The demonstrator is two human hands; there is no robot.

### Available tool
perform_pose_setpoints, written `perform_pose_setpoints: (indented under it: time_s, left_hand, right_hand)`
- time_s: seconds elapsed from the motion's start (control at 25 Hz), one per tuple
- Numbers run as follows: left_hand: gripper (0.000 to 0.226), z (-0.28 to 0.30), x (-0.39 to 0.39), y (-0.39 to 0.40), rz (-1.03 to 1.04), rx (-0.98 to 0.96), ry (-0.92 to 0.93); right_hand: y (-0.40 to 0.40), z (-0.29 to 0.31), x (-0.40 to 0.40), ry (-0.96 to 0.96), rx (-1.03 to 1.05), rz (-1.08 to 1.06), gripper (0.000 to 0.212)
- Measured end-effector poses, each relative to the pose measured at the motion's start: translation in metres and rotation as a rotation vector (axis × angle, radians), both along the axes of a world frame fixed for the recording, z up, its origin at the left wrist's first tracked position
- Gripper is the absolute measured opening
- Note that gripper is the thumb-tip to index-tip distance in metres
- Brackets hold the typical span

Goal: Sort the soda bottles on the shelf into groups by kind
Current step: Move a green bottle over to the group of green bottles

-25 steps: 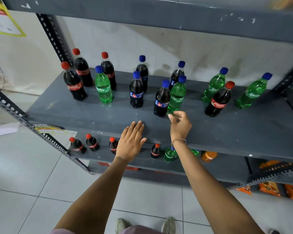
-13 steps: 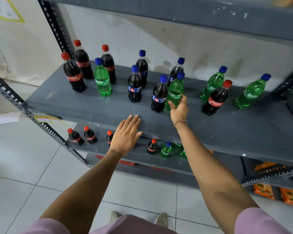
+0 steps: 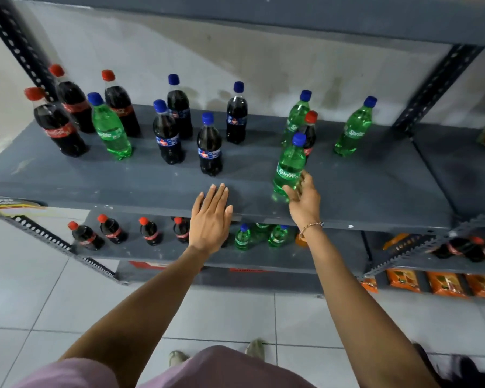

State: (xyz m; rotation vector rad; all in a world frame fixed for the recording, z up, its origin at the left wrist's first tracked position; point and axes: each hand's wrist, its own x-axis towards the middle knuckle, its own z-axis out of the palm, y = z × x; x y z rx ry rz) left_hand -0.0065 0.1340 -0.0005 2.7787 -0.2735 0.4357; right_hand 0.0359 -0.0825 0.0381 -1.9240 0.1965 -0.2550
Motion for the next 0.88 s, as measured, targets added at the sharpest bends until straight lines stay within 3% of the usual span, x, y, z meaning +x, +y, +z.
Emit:
perform_pose_setpoints:
  time_s: [0.08, 0.24, 0.44, 0.76, 0.88]
  left_hand:
    - [0.05, 0.001, 0.002, -0.019, 0.041, -0.014, -0.011]
    - [0.055, -0.005, -0.004, -0.051, -0.097, 0.074, -0.019]
    - [0.058, -0.008, -0.004, -0.058, -0.021, 0.11, 0.013]
    - [0.062, -0.003, -0.004, -0.061, -0.001, 0.115, 0.027]
    - [0.063, 0.0, -0.006, -0.059, -0.017, 0.138, 0.029]
  right_hand:
    - [-0.034, -0.004, -0.005, -0.005, 0.013, -0.059, 0.05]
    - [-0.089, -0.001, -0.003, -0.034, 0.069, -0.166, 0.05]
    - [-0.134, 0.004, 0.019, -0.049, 0.073, -0.247, 0.05]
    - [-0.149, 0.005, 0.048, -0.029, 0.063, -0.213, 0.05]
    - [-0.141, 0.006, 0.037, 0.006, 0.138, -0.235, 0.06]
